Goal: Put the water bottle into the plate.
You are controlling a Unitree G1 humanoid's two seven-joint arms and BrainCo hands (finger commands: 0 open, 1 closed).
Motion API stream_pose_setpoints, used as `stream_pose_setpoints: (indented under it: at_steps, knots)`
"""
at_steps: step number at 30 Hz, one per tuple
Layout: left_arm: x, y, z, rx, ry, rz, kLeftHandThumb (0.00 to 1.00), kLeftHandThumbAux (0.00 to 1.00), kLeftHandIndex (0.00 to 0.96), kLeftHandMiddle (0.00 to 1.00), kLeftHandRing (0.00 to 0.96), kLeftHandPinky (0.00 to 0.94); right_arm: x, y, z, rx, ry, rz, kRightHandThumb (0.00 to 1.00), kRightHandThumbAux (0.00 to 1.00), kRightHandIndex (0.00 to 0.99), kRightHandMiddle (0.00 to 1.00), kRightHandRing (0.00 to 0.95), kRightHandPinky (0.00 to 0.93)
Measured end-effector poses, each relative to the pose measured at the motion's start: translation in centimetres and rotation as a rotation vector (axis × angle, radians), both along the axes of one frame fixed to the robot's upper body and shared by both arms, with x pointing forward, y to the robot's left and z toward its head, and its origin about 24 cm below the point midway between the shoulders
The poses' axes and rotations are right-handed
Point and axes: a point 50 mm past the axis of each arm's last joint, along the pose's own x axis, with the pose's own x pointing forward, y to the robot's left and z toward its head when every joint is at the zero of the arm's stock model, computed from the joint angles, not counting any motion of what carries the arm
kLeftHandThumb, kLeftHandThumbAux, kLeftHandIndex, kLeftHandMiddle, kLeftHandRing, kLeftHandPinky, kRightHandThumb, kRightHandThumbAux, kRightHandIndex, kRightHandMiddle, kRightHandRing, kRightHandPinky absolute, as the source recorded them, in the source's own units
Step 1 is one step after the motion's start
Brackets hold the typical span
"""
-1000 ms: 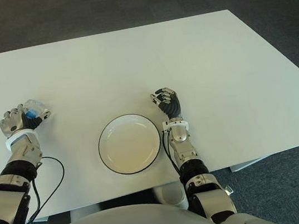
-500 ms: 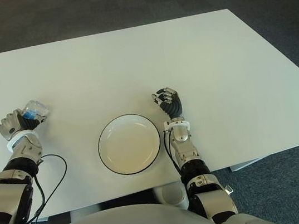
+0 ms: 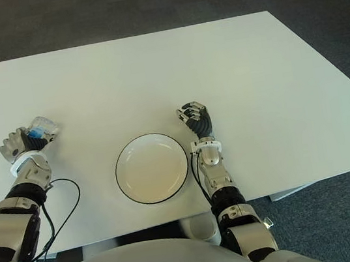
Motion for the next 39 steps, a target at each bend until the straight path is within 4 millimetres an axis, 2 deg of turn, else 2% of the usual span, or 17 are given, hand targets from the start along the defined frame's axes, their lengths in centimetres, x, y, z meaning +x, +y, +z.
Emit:
stream_pose_setpoints:
  at_steps: [23,30,39]
  knots:
    - [-0.2,-0.5,0.1,-0.038,-0.066,-0.015,0.748,0.695,0.444,0.841,0.834,0.808,0.0,0.0,0.0,-0.003,0.002,0.005,0.709,0.727,0.435,0.631,0.631,0.622]
    - [-0.6,-2.3,1.5,-0.052,-0.174,-0.041,0.748,0.695,0.444,0.838,0.829,0.796,-0.1,-0.2,-0.1,0.002,0.009,-0.006,0.708,0.727,0.436,0.636,0.634,0.635]
    - [-2.1,-5.0,2.9,-0.146,-0.250,-0.139,0.750,0.696,0.444,0.846,0.837,0.813,-0.1,-0.1,0.0,0.005,0.008,-0.004,0.708,0.727,0.436,0.638,0.639,0.638]
